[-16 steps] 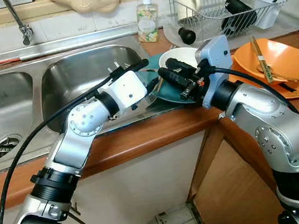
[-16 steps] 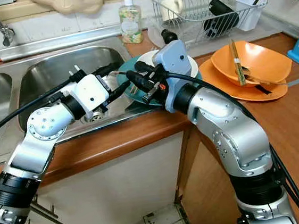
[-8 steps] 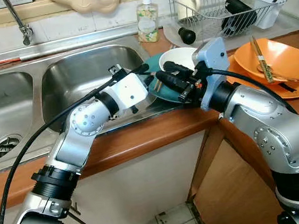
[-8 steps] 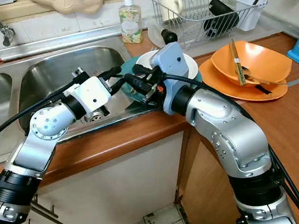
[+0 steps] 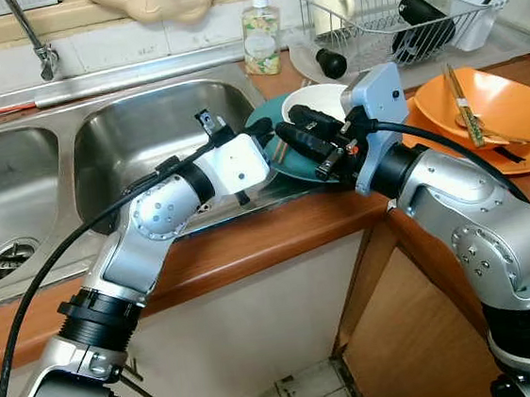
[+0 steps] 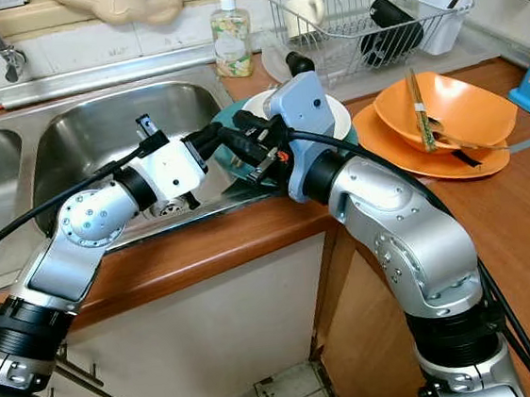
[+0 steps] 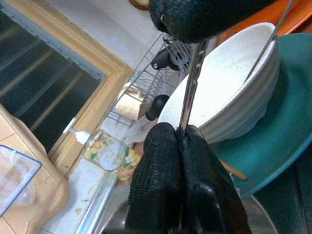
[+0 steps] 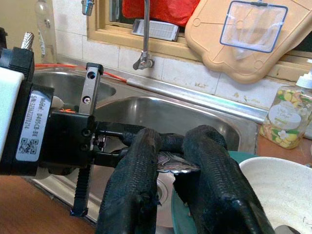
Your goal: Kitchen organization
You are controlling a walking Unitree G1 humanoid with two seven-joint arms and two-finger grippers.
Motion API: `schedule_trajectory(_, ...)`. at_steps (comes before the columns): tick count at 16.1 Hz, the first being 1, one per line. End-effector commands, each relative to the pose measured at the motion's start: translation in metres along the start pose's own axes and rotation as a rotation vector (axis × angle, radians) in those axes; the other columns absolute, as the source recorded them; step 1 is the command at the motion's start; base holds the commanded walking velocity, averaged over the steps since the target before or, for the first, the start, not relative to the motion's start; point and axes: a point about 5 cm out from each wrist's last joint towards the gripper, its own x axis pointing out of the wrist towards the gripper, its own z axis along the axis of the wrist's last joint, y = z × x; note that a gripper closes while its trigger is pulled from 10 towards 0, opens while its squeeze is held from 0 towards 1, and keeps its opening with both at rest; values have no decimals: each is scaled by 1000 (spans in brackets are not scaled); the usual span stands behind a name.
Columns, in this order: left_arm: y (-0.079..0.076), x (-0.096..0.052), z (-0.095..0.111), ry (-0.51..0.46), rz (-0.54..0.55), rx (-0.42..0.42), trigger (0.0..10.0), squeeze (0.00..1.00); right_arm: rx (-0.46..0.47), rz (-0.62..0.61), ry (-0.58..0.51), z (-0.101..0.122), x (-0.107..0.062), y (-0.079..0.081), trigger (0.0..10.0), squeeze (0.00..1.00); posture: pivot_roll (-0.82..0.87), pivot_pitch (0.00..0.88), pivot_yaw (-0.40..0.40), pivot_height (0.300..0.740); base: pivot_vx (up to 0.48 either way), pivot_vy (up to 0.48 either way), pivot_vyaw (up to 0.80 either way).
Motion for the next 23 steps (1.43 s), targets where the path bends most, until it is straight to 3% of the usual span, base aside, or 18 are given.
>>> schedule_trajectory(1, 8, -1, -1, 7, 25, 23, 0, 0, -6, 27, 9, 2, 2, 5, 10000, 0, -26, 0, 60, 740, 0, 0, 0)
schedule_trajectory(2, 9, -2, -1, 9, 22, 31, 0, 0, -5, 21, 14, 1, 2, 5, 10000, 0, -25, 0, 64, 740, 0, 0, 0)
schedule_trajectory(3, 11, -4, -4, 18, 16, 54, 0, 0, 35, 3, 5, 0, 4, 4, 10000, 1000, -19, 0, 71, 740, 0, 0, 0)
schedule_trajectory(7, 23, -12, -11, 58, 25, 100, 0, 0, 17, -41, -29, 4, 4, 1, 10000, 1000, -10, 0, 79, 740, 0, 0, 0)
schedule_trajectory(8, 31, -16, -16, 85, 59, 107, 0, 0, 5, -41, -39, 6, 4, 1, 10000, 0, -9, 0, 81, 740, 0, 0, 0)
schedule_trajectory(11, 48, -24, -32, 169, 116, 129, 0, 0, -21, -4, -44, 8, 2, 6, 10000, 0, -7, 0, 80, 740, 0, 0, 0)
schedule_trajectory(13, 56, -30, -61, 328, 89, 133, 0, 0, -46, 84, -20, 6, 2, 18, 10000, 0, -8, 0, 80, 740, 0, 0, 0)
schedule_trajectory(15, 56, -31, -75, 414, 62, 108, 0, 0, -49, 108, 1, 2, 2, 22, 10000, 0, -7, 0, 77, 740, 0, 0, 0)
schedule_trajectory(17, 51, -32, -91, 515, -2, 72, 2627, 0, -53, 125, 35, -3, 1, 25, 10000, 0, -9, 0, 71, 740, 0, 0, 0)
schedule_trajectory(18, 46, -32, -100, 578, -32, 63, 10000, 0, -52, 145, 64, -8, 1, 28, 10000, 0, -10, 0, 71, 740, 0, 0, 0)
schedule_trajectory(22, 30, -34, -122, 710, -126, -32, 10000, 0, -52, 213, 149, -22, 2, 43, 10000, 0, -14, 0, 77, 740, 0, 0, 0)
schedule_trajectory(23, 28, -35, -124, 726, -142, -62, 10000, 1000, -51, 217, 156, -24, 2, 44, 10000, 0, -17, 0, 81, 740, 0, 0, 0)
